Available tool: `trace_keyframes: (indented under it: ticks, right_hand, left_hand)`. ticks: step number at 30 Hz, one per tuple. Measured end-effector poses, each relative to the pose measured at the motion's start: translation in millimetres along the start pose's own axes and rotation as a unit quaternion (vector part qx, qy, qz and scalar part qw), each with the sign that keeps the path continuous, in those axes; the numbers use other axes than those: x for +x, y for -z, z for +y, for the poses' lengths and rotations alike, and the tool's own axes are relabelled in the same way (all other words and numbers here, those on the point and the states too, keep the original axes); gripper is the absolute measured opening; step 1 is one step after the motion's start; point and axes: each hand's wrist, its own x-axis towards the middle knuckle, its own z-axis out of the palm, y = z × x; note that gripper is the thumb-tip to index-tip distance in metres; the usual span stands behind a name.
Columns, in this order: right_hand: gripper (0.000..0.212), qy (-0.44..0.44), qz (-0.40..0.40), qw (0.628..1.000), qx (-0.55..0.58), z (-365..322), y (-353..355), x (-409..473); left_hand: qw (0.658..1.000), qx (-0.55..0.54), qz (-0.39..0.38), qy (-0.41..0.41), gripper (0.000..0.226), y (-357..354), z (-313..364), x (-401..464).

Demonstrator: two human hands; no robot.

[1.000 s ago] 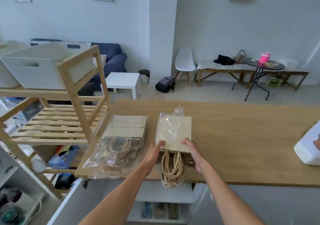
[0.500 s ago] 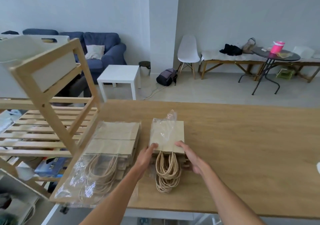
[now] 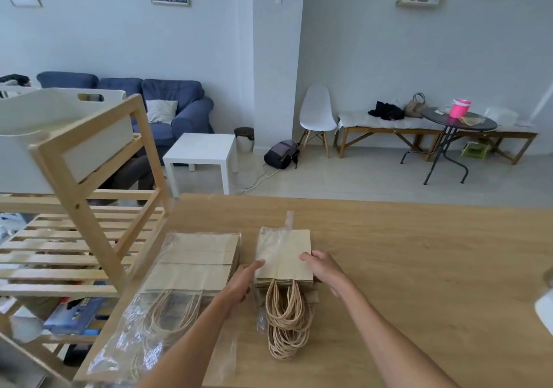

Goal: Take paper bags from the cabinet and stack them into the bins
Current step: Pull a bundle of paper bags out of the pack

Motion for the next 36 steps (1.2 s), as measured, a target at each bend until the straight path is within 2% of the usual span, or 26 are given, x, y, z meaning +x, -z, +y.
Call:
trace_keyframes:
  ticks: [2,6,10,12,15,16,19,20,21,23,28,30,32,36]
  right_hand:
    - [0.047,-0.012,0.0,1.0,-0.002,-4,1,3]
    - [0.053,-0.046,-0.023,0.999,-0.008,-4,1,12]
    - [0.063,-0.088,-0.056,0.995,0.004,1,-5,19]
    - [0.063,-0.103,-0.064,0.993,0.01,-5,-10,14]
    - [0.04,-0.117,-0.078,0.99,0.019,-21,-10,1]
    - [0.044,-0.117,-0.087,0.989,0.03,-25,-10,3]
    - [0.1,-0.121,-0.102,0.987,0.03,-22,-10,25]
    - [0.106,-0.114,-0.106,0.987,0.032,-12,-10,44]
    - [0.103,-0.114,-0.1,0.988,0.029,-7,-11,55]
    - [0.083,-0.119,-0.081,0.989,0.018,-26,-11,29]
    - [0.049,-0.087,-0.059,0.994,-0.024,-53,-15,6]
    - [0.036,-0.076,-0.051,0.995,-0.026,-54,-15,7]
    - [0.033,-0.085,-0.061,0.995,0.003,-48,-14,9]
    - [0.047,-0.144,-0.095,0.98,0.1,-31,-14,9]
  left_hand:
    - [1.0,-0.008,-0.004,0.015,0.1,-3,2,-4]
    - [0.999,-0.02,-0.023,0.023,0.074,-11,-2,0]
    - [0.999,-0.029,-0.028,0.036,0.068,-11,-3,7]
    - [0.998,-0.03,-0.036,0.038,0.079,-12,-1,8]
    - [0.996,-0.051,-0.047,0.046,0.102,-14,-2,12]
    - [0.996,-0.054,-0.047,0.045,0.104,-14,-5,16]
    - [0.996,-0.056,-0.045,0.052,0.097,-15,-2,12]
    - [0.996,-0.057,-0.046,0.054,0.091,-16,1,8]
    - [0.996,-0.056,-0.047,0.056,0.083,-16,2,7]
    - [0.996,-0.051,-0.045,0.06,0.079,-16,3,7]
    - [0.996,-0.049,-0.041,0.068,0.108,-13,-3,16]
    - [0.995,-0.056,-0.038,0.068,0.106,-13,-2,13]
    - [0.996,-0.051,-0.027,0.061,0.099,-13,1,6]
    - [0.997,-0.045,-0.029,0.058,0.095,-14,3,4]
